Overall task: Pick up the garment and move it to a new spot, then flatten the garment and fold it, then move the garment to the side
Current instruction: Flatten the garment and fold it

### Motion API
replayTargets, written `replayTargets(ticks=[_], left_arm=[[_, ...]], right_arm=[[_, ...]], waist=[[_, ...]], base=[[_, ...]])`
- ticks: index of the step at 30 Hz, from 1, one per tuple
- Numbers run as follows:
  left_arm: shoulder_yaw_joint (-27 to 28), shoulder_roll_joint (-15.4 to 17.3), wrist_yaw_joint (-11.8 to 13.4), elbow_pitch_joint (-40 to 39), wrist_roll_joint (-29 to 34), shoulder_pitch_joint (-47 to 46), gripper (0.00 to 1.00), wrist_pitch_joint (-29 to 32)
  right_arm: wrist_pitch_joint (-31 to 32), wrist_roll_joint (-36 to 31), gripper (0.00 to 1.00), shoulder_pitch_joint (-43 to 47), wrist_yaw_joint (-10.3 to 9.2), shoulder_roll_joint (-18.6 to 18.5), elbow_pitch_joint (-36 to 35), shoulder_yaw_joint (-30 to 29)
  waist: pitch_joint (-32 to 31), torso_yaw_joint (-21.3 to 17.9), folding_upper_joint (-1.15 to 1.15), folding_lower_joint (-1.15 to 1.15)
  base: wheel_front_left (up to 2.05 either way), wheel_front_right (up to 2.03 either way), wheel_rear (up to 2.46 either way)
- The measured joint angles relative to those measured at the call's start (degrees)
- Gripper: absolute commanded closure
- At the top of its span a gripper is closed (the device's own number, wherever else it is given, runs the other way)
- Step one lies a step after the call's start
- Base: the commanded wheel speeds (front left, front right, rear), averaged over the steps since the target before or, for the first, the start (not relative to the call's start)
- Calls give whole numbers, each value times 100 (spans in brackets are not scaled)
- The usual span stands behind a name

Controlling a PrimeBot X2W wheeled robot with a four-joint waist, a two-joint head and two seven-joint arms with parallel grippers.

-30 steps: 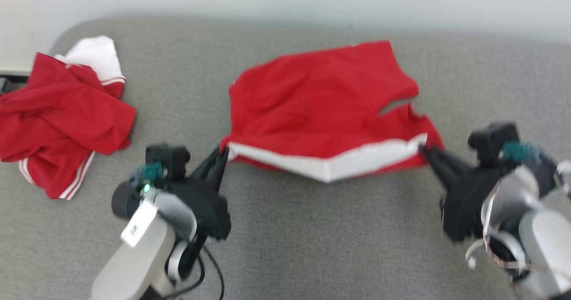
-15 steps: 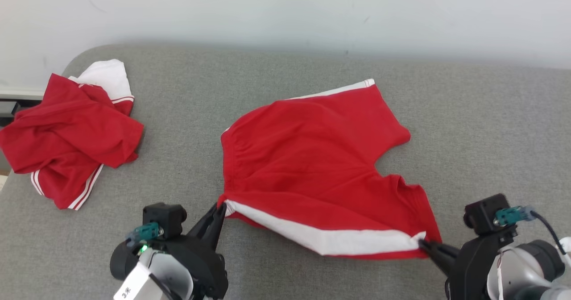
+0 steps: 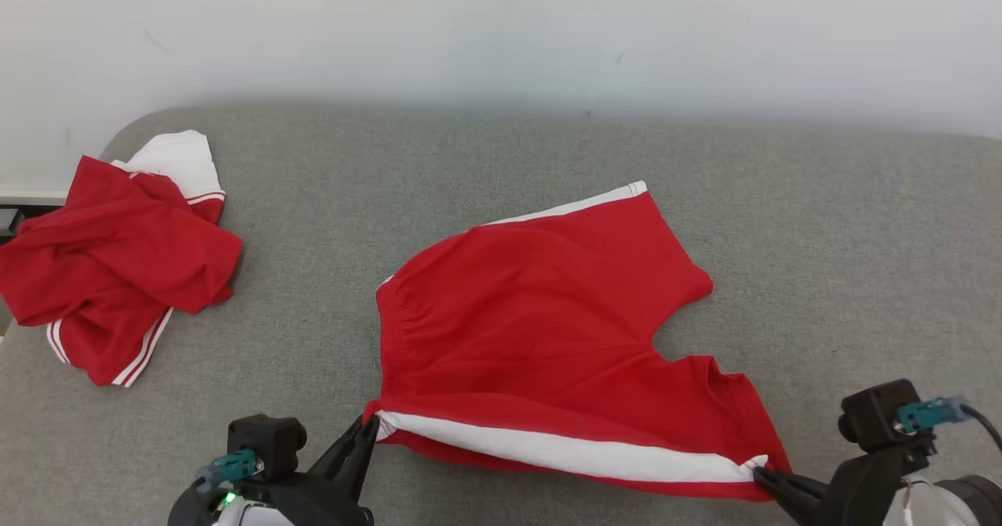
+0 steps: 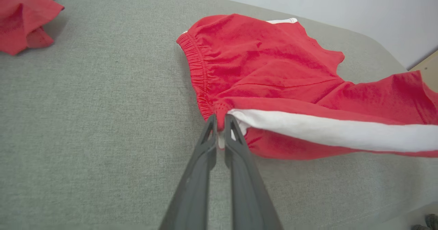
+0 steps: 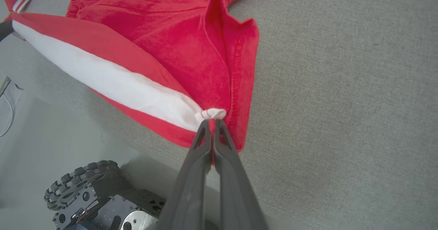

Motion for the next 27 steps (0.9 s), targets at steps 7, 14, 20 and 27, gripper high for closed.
replayTargets(ticks=[7, 14, 20, 27], left_arm=[[112, 58, 203, -536, -38, 92, 100, 58], [224, 21, 286, -694, -37, -80, 100, -42], [231, -79, 261, -571, -8, -425, 100, -88], [283, -269, 277, -232, 38, -911, 100, -158]], right_arm=[[-411, -15, 100, -25, 0, 552, -308, -608], [-1191, 357, 100, -506, -1, 753, 8, -816], [-1804, 573, 100, -927, 0, 775, 560, -937], [-2292, 424, 100, -1686, 0, 772, 1202, -827]], waist=[[125, 22, 0, 0], [218, 21, 0, 1], [331, 23, 0, 1], [567, 4, 0, 1]], base=[[0, 0, 0], [0, 0, 0], [0, 0, 0], [0, 0, 0]])
